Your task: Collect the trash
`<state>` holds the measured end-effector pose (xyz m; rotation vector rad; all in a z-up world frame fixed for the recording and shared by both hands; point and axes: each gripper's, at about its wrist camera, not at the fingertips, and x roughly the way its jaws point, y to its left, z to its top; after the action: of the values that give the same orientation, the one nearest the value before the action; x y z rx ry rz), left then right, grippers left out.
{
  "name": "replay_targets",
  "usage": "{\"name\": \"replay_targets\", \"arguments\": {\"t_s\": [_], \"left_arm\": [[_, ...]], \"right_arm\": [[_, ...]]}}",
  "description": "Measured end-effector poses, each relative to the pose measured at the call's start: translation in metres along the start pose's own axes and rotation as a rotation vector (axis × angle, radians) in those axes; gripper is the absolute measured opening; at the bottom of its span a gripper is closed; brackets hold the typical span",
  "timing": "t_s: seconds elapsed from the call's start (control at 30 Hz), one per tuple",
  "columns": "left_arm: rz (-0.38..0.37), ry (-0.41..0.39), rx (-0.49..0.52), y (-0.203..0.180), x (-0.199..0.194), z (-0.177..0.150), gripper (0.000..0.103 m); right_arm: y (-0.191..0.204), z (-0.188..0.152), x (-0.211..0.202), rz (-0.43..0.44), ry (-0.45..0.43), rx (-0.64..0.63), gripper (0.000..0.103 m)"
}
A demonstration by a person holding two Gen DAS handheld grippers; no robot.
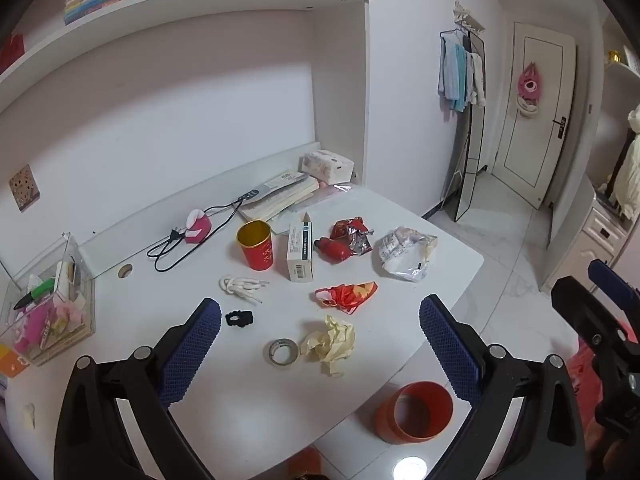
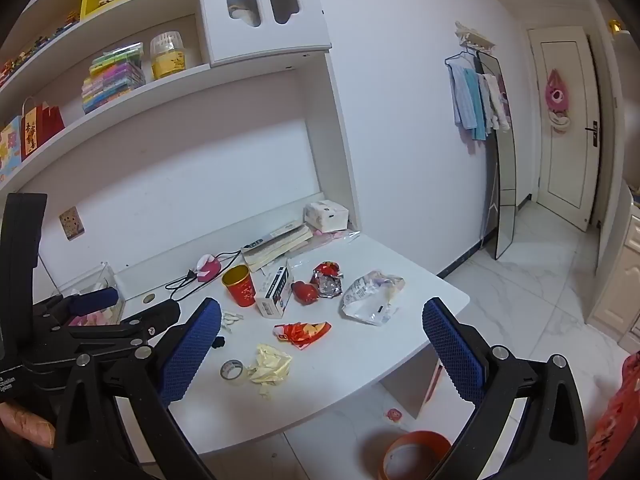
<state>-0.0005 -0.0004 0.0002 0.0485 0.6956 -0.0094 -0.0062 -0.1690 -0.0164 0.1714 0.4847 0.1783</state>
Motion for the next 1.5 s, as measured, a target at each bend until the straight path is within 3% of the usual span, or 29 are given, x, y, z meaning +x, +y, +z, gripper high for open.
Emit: {"name": "replay_targets", "arguments": {"t_s": [1.5], "left_arm": [[0.014, 0.031, 0.005, 0.0035, 0.0005, -0.0089, 0.098]], "right_arm": [[0.0069, -0.0016, -0.0031, 0.001, 0.001, -0.001, 0.098]]}}
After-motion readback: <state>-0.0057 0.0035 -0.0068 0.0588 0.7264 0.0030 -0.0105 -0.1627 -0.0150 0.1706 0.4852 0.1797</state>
